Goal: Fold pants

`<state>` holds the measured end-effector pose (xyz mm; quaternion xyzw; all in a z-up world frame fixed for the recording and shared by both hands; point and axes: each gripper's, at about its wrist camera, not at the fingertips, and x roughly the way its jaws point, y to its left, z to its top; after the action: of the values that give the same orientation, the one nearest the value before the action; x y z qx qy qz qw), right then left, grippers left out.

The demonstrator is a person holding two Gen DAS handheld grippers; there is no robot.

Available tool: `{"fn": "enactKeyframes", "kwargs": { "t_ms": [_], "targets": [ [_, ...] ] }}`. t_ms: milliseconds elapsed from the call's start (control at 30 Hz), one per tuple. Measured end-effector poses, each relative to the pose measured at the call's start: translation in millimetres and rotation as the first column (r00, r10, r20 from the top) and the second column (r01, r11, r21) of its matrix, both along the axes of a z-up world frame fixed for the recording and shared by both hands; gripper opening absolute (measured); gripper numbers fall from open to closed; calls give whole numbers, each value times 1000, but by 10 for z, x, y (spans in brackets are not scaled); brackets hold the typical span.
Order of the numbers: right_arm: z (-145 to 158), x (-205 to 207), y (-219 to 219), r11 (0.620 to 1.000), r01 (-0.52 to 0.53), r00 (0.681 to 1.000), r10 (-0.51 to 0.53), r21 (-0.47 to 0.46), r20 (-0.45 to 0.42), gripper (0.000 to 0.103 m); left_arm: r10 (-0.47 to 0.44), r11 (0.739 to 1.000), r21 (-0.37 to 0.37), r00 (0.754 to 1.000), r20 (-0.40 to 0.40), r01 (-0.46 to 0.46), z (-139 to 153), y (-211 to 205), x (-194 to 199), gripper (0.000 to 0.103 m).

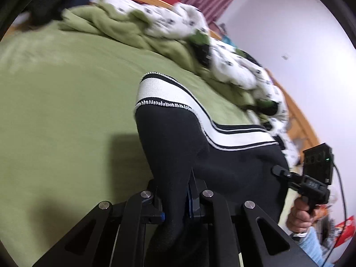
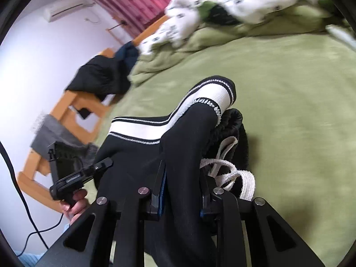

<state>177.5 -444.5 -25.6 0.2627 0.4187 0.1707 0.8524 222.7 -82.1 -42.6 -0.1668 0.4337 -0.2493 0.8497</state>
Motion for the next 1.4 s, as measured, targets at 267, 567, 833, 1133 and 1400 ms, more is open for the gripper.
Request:
{"fn": "enactKeyframes", "kwargs": {
  "t_ms": [267, 567, 833, 1133, 1400],
  "targets": [
    [-487, 434, 864, 964, -82, 997, 79, -253, -23, 28, 67, 992, 111, 994, -90, -57, -610, 549, 214, 36],
    [-322, 25, 753, 895, 90, 994, -111, -437, -22, 46, 11, 961, 274, 997, 76, -31, -269, 552, -499, 55],
    [-188, -485, 1174, 907, 49, 999, -44, -418, 22, 46, -171, 879, 463, 981, 87, 112, -491, 283, -1543, 57],
    [-349, -731, 1202, 845, -25, 999, -5, -534, -54, 41, -90, 909, 416, 984, 154, 18, -446, 501, -1954, 49],
    [-298, -941, 1122, 875, 26, 998, -50, -483, -38, 41, 7, 813, 560, 965, 262, -158, -539, 201, -1597, 19]
  ]
}}
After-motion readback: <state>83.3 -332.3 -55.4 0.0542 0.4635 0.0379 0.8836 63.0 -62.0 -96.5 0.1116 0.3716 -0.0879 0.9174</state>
